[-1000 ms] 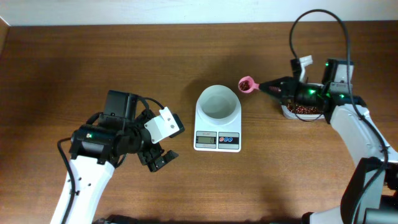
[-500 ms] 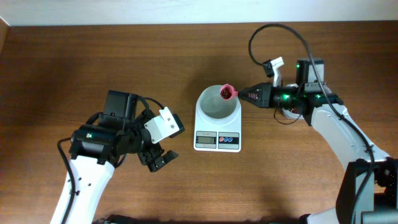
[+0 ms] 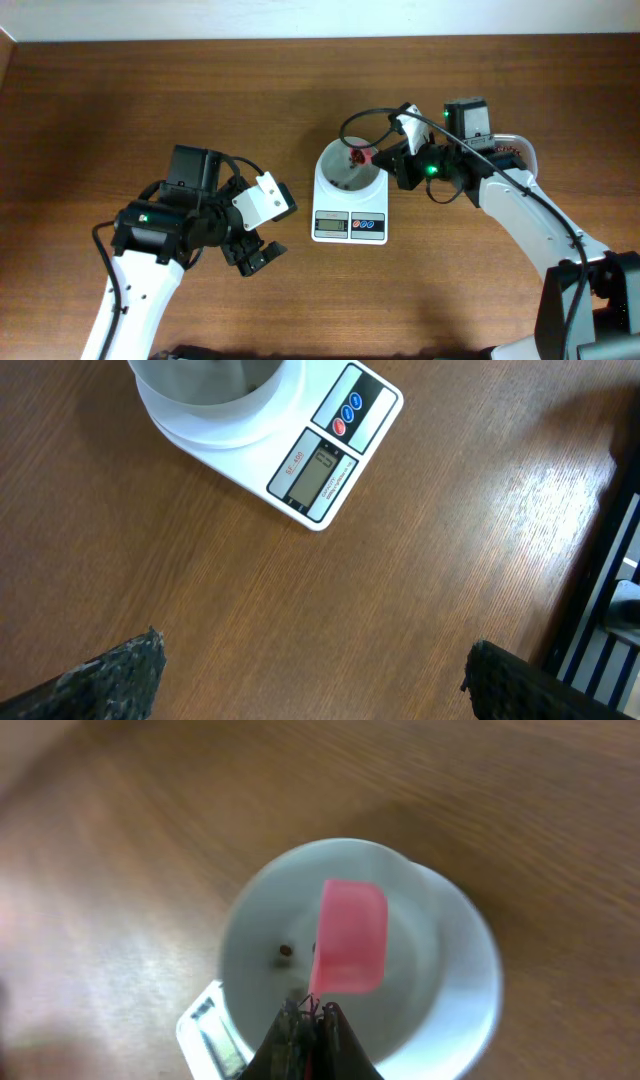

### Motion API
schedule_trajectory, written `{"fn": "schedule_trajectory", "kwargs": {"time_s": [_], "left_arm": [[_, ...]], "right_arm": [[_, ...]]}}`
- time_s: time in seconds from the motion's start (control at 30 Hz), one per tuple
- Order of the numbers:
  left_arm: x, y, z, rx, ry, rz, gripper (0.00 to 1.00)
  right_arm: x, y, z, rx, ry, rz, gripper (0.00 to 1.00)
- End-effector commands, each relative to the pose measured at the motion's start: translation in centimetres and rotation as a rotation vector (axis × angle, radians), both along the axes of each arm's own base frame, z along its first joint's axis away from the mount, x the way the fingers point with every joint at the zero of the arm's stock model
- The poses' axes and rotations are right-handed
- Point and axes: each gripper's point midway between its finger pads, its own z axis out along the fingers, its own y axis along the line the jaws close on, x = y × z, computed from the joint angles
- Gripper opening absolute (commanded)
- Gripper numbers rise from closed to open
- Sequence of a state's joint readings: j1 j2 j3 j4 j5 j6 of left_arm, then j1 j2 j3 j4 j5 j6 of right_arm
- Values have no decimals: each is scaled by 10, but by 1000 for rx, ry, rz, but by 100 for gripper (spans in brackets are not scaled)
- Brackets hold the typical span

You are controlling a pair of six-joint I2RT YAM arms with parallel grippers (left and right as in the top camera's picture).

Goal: Scoop and weigh 50g on scale
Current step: 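Carry the filled scoop over the scale bowl and tip beans in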

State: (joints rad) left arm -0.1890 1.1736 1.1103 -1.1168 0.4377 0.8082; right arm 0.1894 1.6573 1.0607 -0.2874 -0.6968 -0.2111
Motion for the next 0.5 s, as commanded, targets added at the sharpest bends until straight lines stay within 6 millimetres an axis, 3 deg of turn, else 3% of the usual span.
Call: {"fn": "schedule_trajectory", "kwargs": {"time_s": [0.0, 0.07, 0.13, 0.2, 0.3, 0.4, 0.47], "left_arm": [[-2, 0, -3, -4, 2, -14, 99], [-2, 0, -3, -4, 2, -14, 99], [-2, 0, -3, -4, 2, -14, 99], [-2, 0, -3, -4, 2, -14, 99], [-2, 0, -3, -4, 2, -14, 99], [-2, 0, -3, -4, 2, -14, 99], [-2, 0, -3, -4, 2, -14, 99]], "right_arm": [[1, 1, -2, -25, -12, 8, 4], [-5, 9, 5, -3, -78, 107, 4], [-1, 3, 0, -47, -85, 82, 4], [-11, 15, 11, 45, -78, 151, 4], [4, -6, -7, -101, -77, 35, 4], [-23, 23, 17, 104, -70, 216, 4], [-5, 9, 5, -16, -103, 128, 4]]}}
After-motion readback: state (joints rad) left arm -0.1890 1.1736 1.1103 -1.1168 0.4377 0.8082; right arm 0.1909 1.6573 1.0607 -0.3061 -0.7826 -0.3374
